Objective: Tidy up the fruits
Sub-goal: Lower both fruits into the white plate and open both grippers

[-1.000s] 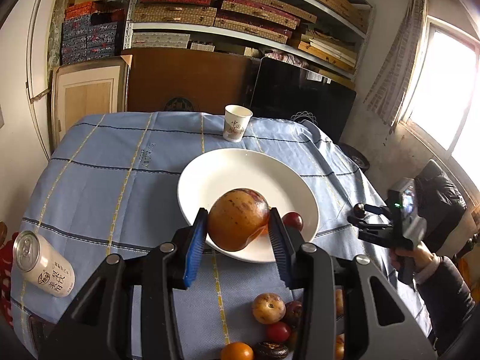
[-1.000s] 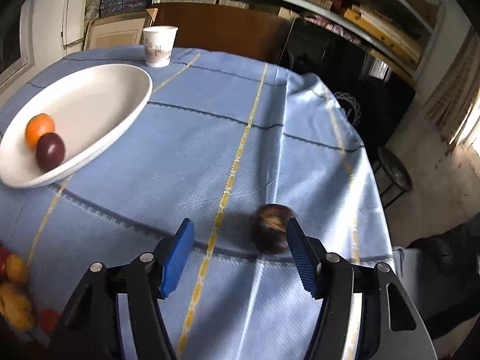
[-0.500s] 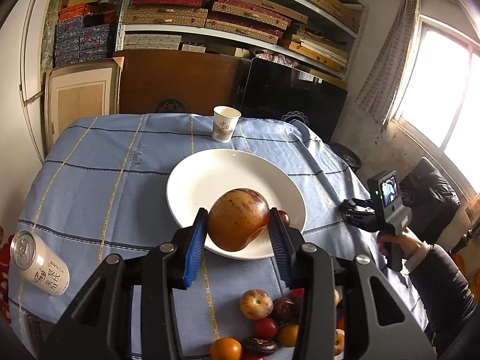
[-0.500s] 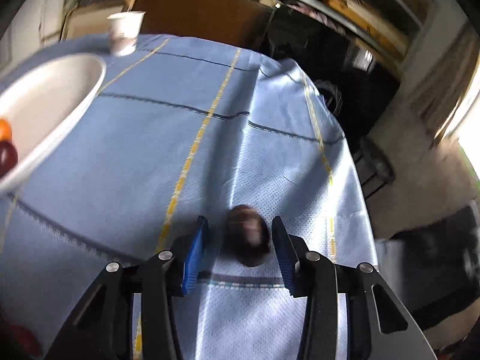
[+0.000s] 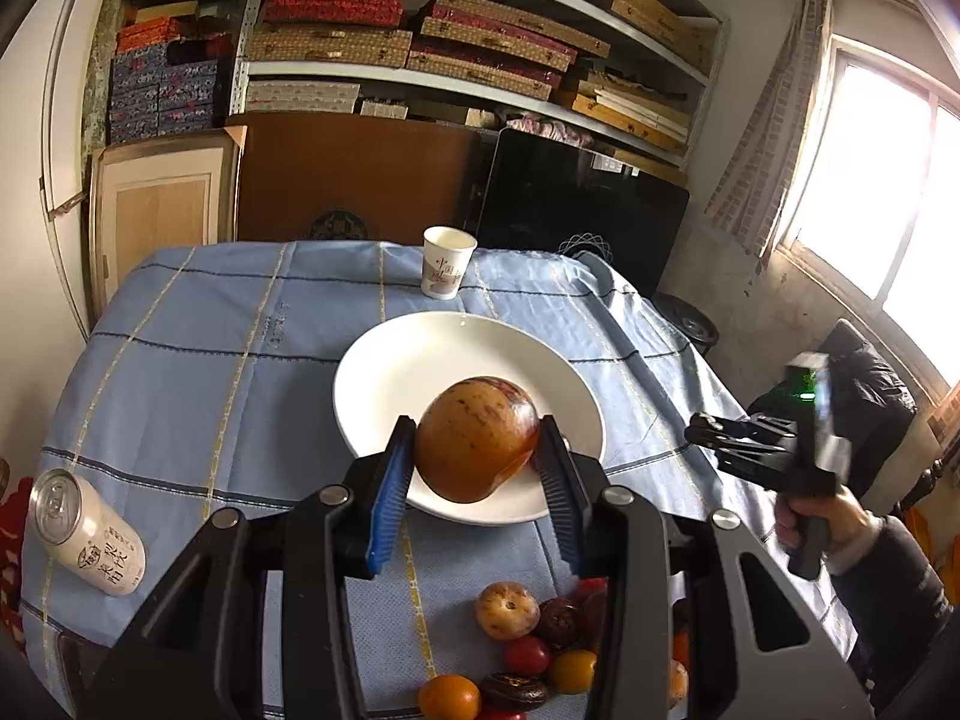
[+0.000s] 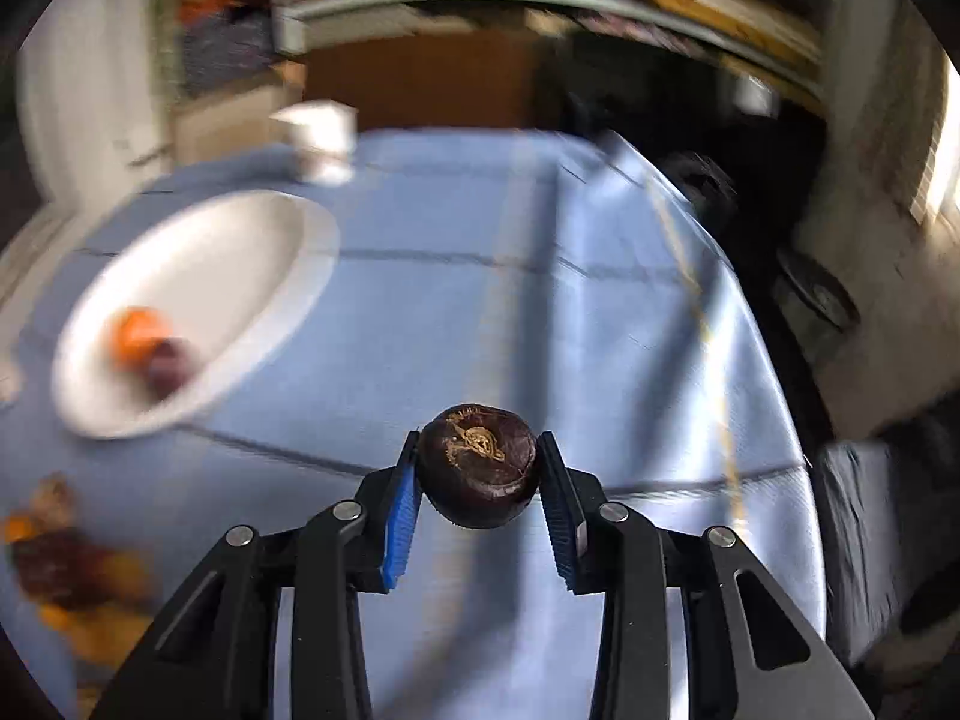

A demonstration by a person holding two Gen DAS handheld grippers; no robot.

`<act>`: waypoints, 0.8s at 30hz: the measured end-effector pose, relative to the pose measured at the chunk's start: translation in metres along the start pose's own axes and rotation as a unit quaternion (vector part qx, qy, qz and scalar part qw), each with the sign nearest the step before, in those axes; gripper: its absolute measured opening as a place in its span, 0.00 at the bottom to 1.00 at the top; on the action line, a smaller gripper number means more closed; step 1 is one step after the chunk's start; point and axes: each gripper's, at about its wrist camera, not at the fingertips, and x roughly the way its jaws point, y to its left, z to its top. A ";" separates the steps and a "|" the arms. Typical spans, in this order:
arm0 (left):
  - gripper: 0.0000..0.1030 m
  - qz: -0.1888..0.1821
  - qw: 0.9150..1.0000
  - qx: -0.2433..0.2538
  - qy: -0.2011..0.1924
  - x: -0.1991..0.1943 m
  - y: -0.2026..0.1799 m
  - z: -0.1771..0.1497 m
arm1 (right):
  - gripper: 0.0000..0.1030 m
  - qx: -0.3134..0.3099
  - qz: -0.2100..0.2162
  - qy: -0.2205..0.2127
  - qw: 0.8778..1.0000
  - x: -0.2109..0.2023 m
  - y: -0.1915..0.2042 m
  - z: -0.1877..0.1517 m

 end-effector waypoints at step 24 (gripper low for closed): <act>0.84 0.043 0.997 -0.032 0.060 0.119 0.021 0.004 | 0.66 0.010 0.091 -0.006 0.996 0.010 0.099 0.051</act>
